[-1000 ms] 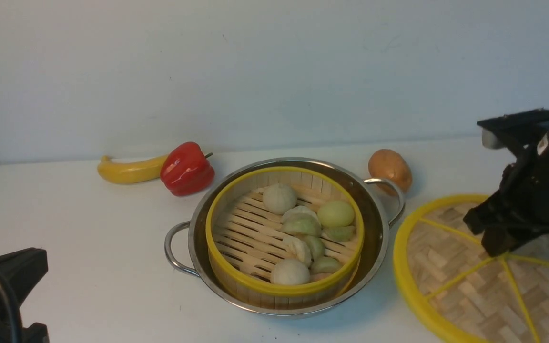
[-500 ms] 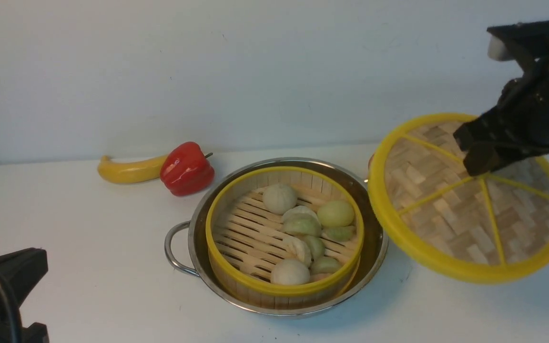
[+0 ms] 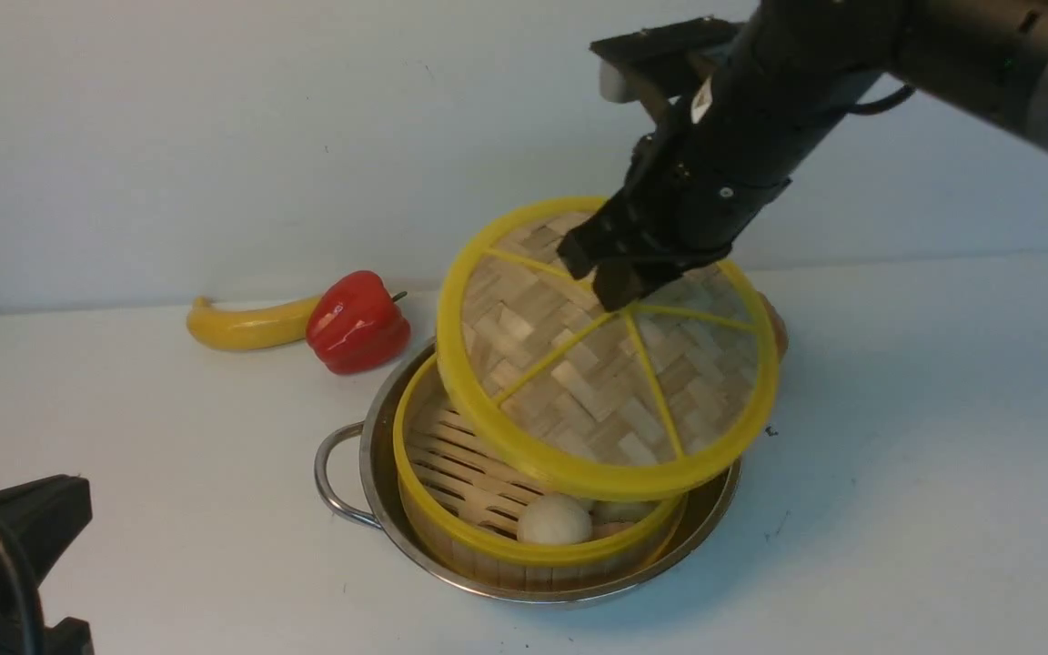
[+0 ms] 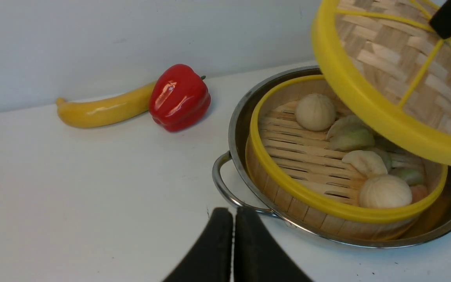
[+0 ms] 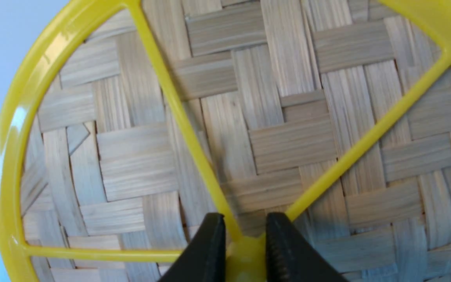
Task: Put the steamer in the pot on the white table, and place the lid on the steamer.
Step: 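Place the bamboo steamer lid onto the steamer basket in the pot with the right gripper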
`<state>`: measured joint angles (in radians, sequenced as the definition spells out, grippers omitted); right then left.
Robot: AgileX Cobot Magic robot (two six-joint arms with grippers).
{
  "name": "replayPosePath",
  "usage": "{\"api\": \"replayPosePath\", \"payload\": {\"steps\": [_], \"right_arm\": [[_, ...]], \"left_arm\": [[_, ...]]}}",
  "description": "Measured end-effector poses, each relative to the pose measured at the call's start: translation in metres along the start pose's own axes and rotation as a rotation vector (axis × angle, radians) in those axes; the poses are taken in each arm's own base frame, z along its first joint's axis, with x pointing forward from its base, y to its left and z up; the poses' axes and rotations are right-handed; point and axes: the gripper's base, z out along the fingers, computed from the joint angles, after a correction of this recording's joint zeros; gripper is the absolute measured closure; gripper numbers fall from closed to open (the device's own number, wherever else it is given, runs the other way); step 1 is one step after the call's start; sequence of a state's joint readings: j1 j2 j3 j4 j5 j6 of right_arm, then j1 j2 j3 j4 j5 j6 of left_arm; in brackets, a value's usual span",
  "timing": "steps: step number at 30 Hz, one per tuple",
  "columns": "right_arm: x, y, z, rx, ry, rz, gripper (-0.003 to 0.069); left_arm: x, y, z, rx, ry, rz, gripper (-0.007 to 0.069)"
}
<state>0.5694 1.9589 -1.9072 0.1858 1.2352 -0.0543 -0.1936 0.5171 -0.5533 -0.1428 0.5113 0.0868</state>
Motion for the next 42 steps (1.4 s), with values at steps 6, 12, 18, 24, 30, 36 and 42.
{"api": "replayPosePath", "payload": {"steps": [6,12,18,24,30,36,42], "right_arm": [[-0.003,0.005,0.021,-0.018,0.028,-0.001,0.0516],[-0.001,0.003,0.041,-0.022,0.07,0.003,0.0517],[0.001,0.002,0.055,-0.032,0.101,-0.009,0.0517],[0.005,0.006,0.075,-0.04,0.142,-0.048,0.0517],[0.006,0.006,0.079,-0.031,0.151,-0.067,0.0517],[0.0,0.005,0.09,-0.034,0.149,-0.103,0.0517],[-0.013,0.012,0.092,-0.039,0.104,-0.128,0.0517]], "left_arm": [[0.0,0.0,0.0,0.0,0.0,0.0,0.0625],[0.0,0.0,0.0,0.0,0.0,0.0,0.0625],[0.0,0.0,0.0,0.0,0.001,0.0,0.0625],[0.0,0.0,0.0,0.001,0.001,0.0,0.0625],[0.0,0.0,0.0,0.001,0.003,0.0,0.0625],[0.0,0.0,0.0,0.001,0.004,-0.001,0.0625],[0.0,0.0,0.0,0.002,0.004,-0.002,0.0625]]}}
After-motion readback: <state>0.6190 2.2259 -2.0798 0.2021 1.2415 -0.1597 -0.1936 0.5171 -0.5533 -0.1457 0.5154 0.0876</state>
